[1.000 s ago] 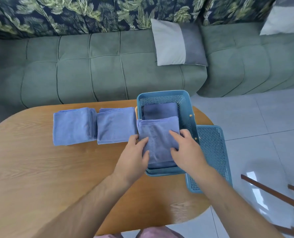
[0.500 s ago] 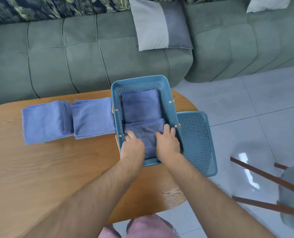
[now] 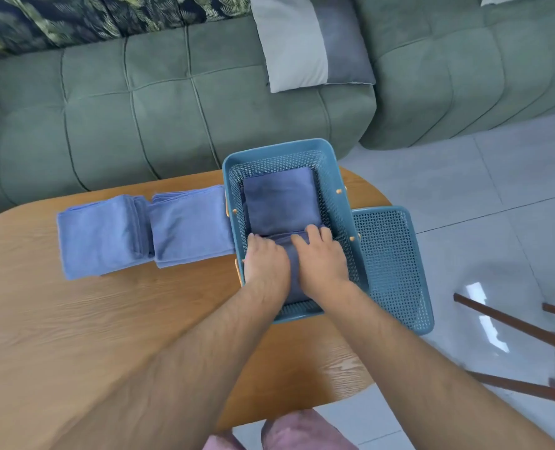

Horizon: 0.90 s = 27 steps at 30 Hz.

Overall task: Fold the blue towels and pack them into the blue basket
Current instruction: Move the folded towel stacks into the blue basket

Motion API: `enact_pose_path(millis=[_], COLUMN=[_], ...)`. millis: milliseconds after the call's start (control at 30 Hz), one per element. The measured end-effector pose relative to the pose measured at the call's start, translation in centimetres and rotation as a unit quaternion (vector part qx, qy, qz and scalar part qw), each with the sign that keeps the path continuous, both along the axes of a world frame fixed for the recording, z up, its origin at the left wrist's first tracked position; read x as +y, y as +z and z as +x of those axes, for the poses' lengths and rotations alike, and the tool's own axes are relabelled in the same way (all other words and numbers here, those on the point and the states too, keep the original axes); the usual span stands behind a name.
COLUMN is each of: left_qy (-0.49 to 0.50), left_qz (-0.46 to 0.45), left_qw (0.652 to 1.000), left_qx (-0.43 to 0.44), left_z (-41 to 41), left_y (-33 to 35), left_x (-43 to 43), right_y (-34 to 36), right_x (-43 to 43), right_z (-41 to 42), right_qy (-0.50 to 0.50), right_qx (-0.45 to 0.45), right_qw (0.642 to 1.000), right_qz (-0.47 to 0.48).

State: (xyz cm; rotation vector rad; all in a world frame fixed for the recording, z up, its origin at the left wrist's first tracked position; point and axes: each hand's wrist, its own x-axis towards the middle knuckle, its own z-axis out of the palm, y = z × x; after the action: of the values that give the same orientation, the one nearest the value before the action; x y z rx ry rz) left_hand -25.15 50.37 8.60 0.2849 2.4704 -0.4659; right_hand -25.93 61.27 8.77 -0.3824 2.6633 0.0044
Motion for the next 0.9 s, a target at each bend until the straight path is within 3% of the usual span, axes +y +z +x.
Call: enact_pose_path(millis=[100,167,233,300,467,633,767,900], left_qy=[0.038,0.063,0.098,0.155,0.351,0.551,0.612,0.634], left_qz=[0.088,0.169,0.216,0.228,0.220,0.237,0.298,0.337], left_qw=[0.986,0.951,0.923,0.912,0.879,0.779,0.714,0.670], left_qx=[0.139,0.252,0.304,0.303,0.236,0.182,0.166,0.186], left_z=[1.1,1.7,2.2,2.8,4.7,6.6,7.2,6.8], left_y=[2.0,2.4,2.6,2.6,0.6,-2.9,-4.4,-4.2], left_x=[-3.2,-6.4,-10.0,-13.6,-23.4,-31.4,-34.8,-36.3], right_y=[2.6,4.2,5.5,6.1,3.3,0.5,-1.4,-2.6], right_x=[-1.4,-3.3,-6.2,-10.0,-20.1,-27.3,-31.1,-33.4], right_z=[-0.3,-0.8,-1.4,-1.7,-0.9,0.5,0.6,0.5], right_qy=[-0.002,0.002,0.018,0.032,0.002,-0.028,-0.052,-0.132], right_qx=[0.096,0.149,0.171,0.151,-0.043,-0.156,-0.188,-0.181], right_qw=[0.993,0.980,0.971,0.964,0.951,0.945,0.948,0.935], right_qz=[-0.067,-0.128,-0.168,-0.215,-0.305,-0.287,-0.252,-0.273])
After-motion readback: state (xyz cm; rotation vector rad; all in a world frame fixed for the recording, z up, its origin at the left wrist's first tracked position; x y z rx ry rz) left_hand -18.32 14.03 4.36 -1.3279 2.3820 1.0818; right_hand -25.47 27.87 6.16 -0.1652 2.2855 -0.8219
